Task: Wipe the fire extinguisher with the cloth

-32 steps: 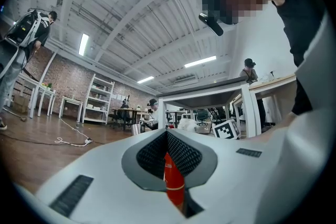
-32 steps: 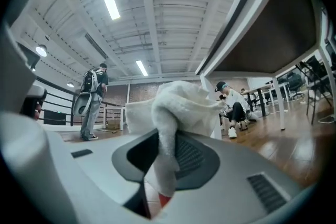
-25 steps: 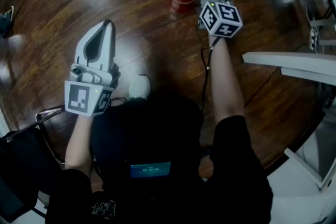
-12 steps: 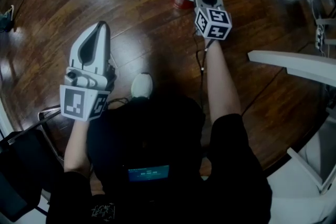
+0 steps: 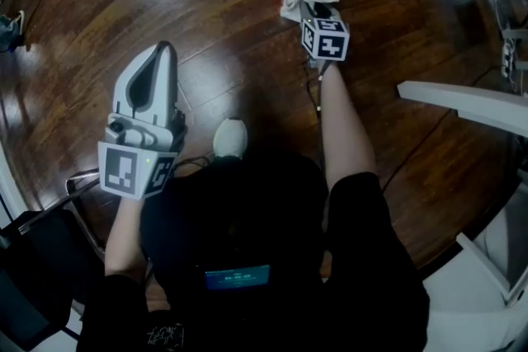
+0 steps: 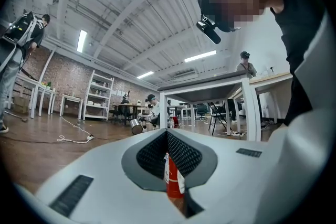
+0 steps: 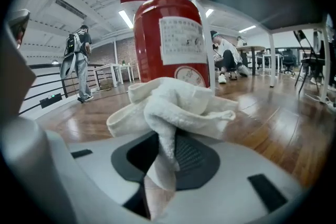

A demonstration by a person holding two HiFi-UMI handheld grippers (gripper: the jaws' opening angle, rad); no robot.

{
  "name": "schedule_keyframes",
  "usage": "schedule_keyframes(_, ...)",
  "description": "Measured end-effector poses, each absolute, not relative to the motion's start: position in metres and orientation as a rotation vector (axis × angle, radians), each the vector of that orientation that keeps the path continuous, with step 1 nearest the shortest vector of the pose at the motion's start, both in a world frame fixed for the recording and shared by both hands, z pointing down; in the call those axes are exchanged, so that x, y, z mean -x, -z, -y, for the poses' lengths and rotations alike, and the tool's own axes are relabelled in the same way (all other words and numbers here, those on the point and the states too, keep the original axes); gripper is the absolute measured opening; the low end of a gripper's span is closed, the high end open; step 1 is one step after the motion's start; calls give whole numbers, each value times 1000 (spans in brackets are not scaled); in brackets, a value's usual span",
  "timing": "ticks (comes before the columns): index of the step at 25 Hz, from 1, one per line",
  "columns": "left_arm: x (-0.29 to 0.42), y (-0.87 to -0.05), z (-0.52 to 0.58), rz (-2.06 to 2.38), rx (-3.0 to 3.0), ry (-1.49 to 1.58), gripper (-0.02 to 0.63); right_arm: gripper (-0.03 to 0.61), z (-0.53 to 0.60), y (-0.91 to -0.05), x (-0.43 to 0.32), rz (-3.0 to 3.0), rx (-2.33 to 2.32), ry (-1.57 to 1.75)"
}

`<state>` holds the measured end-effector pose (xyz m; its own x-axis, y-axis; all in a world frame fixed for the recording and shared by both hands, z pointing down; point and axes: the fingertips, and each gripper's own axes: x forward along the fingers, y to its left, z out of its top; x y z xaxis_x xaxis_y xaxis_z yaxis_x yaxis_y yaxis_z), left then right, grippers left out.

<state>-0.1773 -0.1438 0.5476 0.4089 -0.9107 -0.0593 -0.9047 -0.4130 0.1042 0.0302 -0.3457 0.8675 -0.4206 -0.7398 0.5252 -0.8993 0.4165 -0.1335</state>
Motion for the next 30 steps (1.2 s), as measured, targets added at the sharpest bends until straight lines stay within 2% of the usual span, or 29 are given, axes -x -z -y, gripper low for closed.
schedule_keyframes(12,179,-548,141,1684,-2559,159,3,98,337,-844,-38,2336,-1448,-566)
schedule_keyframes(30,150,-538,122,1644,-2620,142,3,100,315,-681,-82,2624,-1586,-315)
